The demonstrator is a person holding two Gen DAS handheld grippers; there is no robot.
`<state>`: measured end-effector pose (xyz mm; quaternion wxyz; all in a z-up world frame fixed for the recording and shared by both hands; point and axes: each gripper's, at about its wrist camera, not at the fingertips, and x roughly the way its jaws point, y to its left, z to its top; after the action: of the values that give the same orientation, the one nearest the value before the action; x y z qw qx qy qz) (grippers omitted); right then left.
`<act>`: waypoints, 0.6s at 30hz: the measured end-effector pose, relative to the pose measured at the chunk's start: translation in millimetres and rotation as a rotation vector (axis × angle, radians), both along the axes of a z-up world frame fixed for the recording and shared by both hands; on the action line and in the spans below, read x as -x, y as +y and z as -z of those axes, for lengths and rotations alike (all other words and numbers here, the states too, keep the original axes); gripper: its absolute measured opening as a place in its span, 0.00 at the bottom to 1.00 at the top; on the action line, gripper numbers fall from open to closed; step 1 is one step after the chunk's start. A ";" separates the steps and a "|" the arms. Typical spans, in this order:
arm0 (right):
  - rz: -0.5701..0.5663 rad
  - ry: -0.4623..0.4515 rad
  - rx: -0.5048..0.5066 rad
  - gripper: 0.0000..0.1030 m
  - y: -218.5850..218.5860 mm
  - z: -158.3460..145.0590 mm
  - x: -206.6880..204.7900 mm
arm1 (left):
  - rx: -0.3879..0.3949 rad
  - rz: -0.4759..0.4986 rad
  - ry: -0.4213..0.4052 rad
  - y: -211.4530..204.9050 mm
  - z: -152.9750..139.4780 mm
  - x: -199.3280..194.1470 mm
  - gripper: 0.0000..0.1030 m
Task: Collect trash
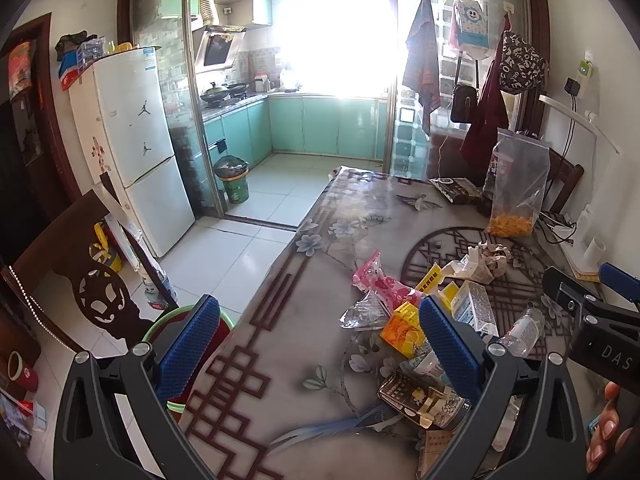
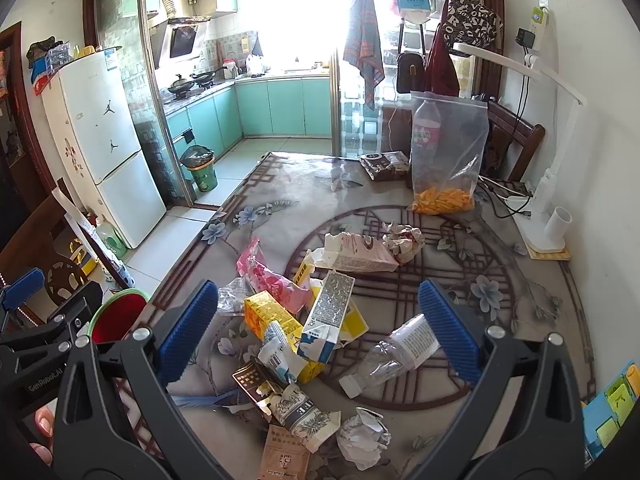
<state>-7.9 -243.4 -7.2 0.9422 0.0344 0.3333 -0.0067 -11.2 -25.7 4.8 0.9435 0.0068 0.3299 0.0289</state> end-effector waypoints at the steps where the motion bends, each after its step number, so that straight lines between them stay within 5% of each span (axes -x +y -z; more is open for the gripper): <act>1: 0.001 0.000 0.000 0.96 -0.2 0.0 0.0 | 0.000 0.002 0.001 -0.8 0.2 -0.8 0.92; 18: 0.009 0.009 0.000 0.96 -5.0 2.8 -4.7 | -0.011 0.016 0.017 -8.3 3.3 -8.8 0.92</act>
<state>-3.2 -248.4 -10.0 0.9407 0.0356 0.3372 -0.0111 -2.5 -33.9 1.5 0.9408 0.0149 0.3379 0.0230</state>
